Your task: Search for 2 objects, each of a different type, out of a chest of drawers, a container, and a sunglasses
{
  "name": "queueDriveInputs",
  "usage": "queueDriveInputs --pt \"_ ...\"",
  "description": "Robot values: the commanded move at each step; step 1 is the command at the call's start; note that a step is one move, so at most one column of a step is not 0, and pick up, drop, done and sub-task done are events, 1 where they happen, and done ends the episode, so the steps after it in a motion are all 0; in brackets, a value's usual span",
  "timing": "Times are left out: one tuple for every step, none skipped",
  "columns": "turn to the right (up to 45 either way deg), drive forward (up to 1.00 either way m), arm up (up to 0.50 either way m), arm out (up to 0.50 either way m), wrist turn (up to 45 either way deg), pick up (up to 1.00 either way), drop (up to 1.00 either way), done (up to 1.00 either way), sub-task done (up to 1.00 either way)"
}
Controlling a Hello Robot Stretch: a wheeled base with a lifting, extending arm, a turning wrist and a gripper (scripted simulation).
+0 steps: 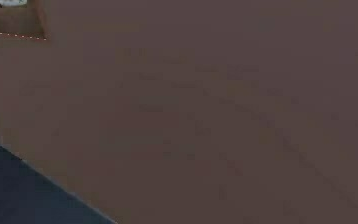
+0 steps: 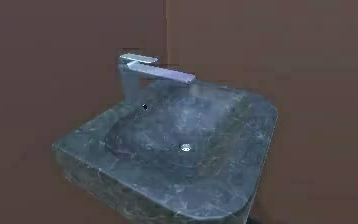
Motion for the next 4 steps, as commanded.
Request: queueDriveInputs --pt "-45.0 0.0 0.0 0.0 0.0 0.0 0.0 0.0 0.0" --pt "-45.0 0.0 0.0 0.0 0.0 0.0 0.0 0.0 0.0" --pt "-18.0 0.0 0.0 0.0 0.0 0.0 0.0 0.0 0.0" --pt "0.0 0.2 0.0 0.0 0.0 0.0 0.0 0.0 0.0"
